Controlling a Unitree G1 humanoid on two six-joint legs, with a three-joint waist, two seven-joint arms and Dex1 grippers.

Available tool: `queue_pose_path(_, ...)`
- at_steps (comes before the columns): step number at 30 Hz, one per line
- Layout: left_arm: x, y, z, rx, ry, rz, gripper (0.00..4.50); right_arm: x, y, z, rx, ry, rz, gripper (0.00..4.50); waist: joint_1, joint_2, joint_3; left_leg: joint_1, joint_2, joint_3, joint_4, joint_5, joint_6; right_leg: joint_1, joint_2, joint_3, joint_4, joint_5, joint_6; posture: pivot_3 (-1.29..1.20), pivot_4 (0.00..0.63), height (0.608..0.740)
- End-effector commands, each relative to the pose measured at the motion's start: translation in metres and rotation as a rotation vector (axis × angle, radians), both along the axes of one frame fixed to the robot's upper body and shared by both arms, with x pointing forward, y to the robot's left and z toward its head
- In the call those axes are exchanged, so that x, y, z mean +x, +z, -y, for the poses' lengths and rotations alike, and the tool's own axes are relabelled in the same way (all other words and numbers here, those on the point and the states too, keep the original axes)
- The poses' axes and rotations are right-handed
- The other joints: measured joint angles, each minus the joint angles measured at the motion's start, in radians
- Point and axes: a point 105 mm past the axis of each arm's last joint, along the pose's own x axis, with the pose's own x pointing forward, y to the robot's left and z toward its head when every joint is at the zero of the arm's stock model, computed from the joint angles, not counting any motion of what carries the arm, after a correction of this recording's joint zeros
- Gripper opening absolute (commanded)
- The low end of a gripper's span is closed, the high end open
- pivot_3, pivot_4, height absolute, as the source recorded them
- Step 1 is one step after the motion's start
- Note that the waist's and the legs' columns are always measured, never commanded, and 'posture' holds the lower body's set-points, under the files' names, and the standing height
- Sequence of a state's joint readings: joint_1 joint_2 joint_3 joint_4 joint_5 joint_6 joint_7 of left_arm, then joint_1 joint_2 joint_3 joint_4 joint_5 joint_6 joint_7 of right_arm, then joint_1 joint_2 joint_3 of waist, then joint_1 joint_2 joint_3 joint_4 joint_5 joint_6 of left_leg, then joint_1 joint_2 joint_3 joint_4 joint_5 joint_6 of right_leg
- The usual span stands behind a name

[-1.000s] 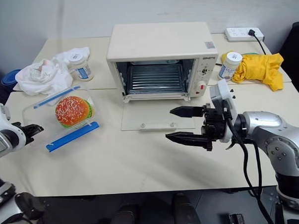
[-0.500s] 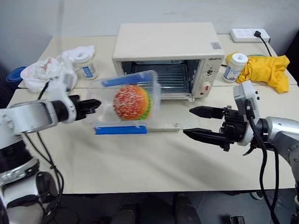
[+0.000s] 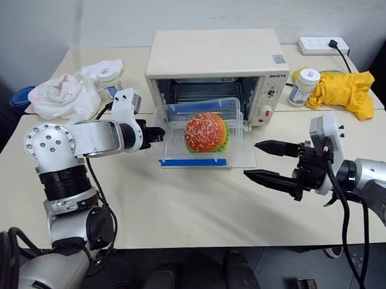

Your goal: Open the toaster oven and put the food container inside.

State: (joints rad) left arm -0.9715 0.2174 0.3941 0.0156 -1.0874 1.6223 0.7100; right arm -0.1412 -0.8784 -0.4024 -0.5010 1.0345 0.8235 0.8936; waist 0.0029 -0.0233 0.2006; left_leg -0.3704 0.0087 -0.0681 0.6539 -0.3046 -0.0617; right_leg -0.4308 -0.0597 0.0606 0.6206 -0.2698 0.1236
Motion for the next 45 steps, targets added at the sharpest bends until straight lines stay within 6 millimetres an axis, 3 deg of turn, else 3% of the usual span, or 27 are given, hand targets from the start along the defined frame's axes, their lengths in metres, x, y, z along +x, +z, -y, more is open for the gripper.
queue_pose_path(1,0.000,0.014,0.008,-0.045,-0.010,0.055,1.93,-0.010,0.013,-0.004,0.020,0.012,0.071,4.50,0.000,0.000,0.000,0.000,0.000,0.000,0.000,0.000,-0.001,0.000,0.000,0.000,0.000,0.000,0.000,0.00,0.150,0.740)
queue_pose_path(5,-0.004,0.022,0.013,-0.104,-0.062,0.087,3.00,-0.012,0.010,-0.004,0.021,-0.004,0.063,4.50,-0.003,0.000,0.000,0.000,0.000,0.000,0.000,0.001,-0.001,0.000,0.000,0.000,0.000,0.000,0.000,0.00,0.150,0.740)
queue_pose_path(9,-0.009,0.046,-0.014,-0.152,-0.047,0.219,3.00,-0.012,0.003,-0.005,0.022,-0.043,0.037,4.50,-0.006,0.000,0.000,0.000,0.000,0.000,0.000,0.001,-0.001,0.000,0.000,0.000,0.000,0.000,0.000,0.00,0.150,0.740)
queue_pose_path(12,-0.017,0.073,-0.035,-0.282,-0.088,0.363,3.07,-0.012,-0.003,-0.006,0.050,-0.069,-0.001,3.93,-0.009,0.000,0.000,0.001,0.001,0.000,-0.002,0.002,-0.003,0.000,0.001,0.001,0.000,0.000,0.000,0.00,0.150,0.740)
queue_pose_path(14,-0.026,0.083,-0.043,-0.359,-0.161,0.423,3.07,-0.012,-0.006,-0.007,0.052,-0.070,-0.020,3.28,-0.006,0.000,0.000,0.002,0.001,0.000,-0.002,0.002,-0.004,0.000,0.001,0.000,0.000,0.000,0.000,0.00,0.150,0.740)
queue_pose_path(17,-0.057,0.091,-0.056,-0.420,-0.378,0.504,2.48,-0.014,-0.011,-0.010,0.046,-0.067,-0.035,2.24,-0.008,0.000,0.000,0.001,0.000,0.001,-0.001,0.002,-0.004,0.000,0.001,0.000,0.000,0.000,0.000,0.00,0.150,0.740)
queue_pose_path(20,-0.079,0.075,-0.059,-0.351,-0.546,0.481,1.59,-0.013,-0.014,-0.013,0.047,-0.066,-0.044,1.24,-0.008,0.000,0.000,0.001,0.001,0.001,-0.003,0.002,-0.003,0.000,0.001,0.000,-0.001,-0.001,-0.001,0.00,0.150,0.740)
queue_pose_path(23,-0.097,0.045,-0.048,-0.201,-0.720,0.402,0.64,-0.013,-0.021,-0.021,0.035,-0.050,-0.056,0.18,-0.004,0.000,0.000,0.002,0.001,0.001,-0.003,-0.001,0.001,0.001,0.001,0.000,-0.001,-0.001,-0.002,0.00,0.150,0.740)
queue_pose_path(25,-0.104,0.024,-0.038,-0.093,-0.817,0.375,0.04,-0.010,-0.026,-0.028,0.019,-0.049,-0.044,0.00,-0.003,0.000,0.000,0.002,0.001,0.000,-0.002,-0.001,0.002,0.002,0.000,0.000,-0.002,-0.002,-0.003,0.00,0.150,0.740)
queue_pose_path(27,-0.107,0.007,-0.028,-0.007,-0.891,0.369,0.04,0.002,-0.034,-0.036,-0.031,-0.105,-0.007,0.00,-0.005,0.000,0.000,0.002,0.001,0.000,-0.002,-0.001,0.003,0.003,0.000,0.000,-0.004,-0.003,-0.005,0.00,0.150,0.740)
queue_pose_path(30,-0.097,-0.009,-0.015,0.074,-0.874,0.378,0.04,0.020,-0.039,-0.047,-0.040,-0.172,0.024,0.00,-0.009,0.000,0.000,0.002,0.001,0.000,-0.003,-0.001,0.003,0.002,0.001,0.000,-0.004,-0.003,-0.006,0.00,0.150,0.740)
queue_pose_path(37,-0.068,-0.017,0.001,0.135,-0.756,0.456,0.04,0.056,-0.040,-0.059,-0.075,-0.295,0.114,0.00,-0.008,0.000,0.000,0.001,0.002,0.000,-0.004,-0.002,0.006,0.000,0.001,0.000,-0.002,-0.001,-0.003,0.00,0.150,0.740)
queue_pose_path(41,-0.032,-0.018,0.006,0.173,-0.548,0.508,0.04,0.089,-0.045,-0.058,-0.101,-0.452,0.173,0.00,-0.008,0.000,0.000,0.002,0.002,0.000,-0.002,-0.001,0.006,0.001,0.001,0.000,-0.001,-0.001,-0.002,0.00,0.150,0.740)
queue_pose_path(45,-0.015,-0.008,0.015,0.122,-0.439,0.558,0.04,0.111,-0.037,-0.058,-0.036,-0.546,0.201,0.00,-0.010,0.000,0.000,0.001,0.002,0.000,-0.002,-0.001,0.007,0.001,0.001,0.000,0.000,0.000,-0.001,0.00,0.150,0.740)
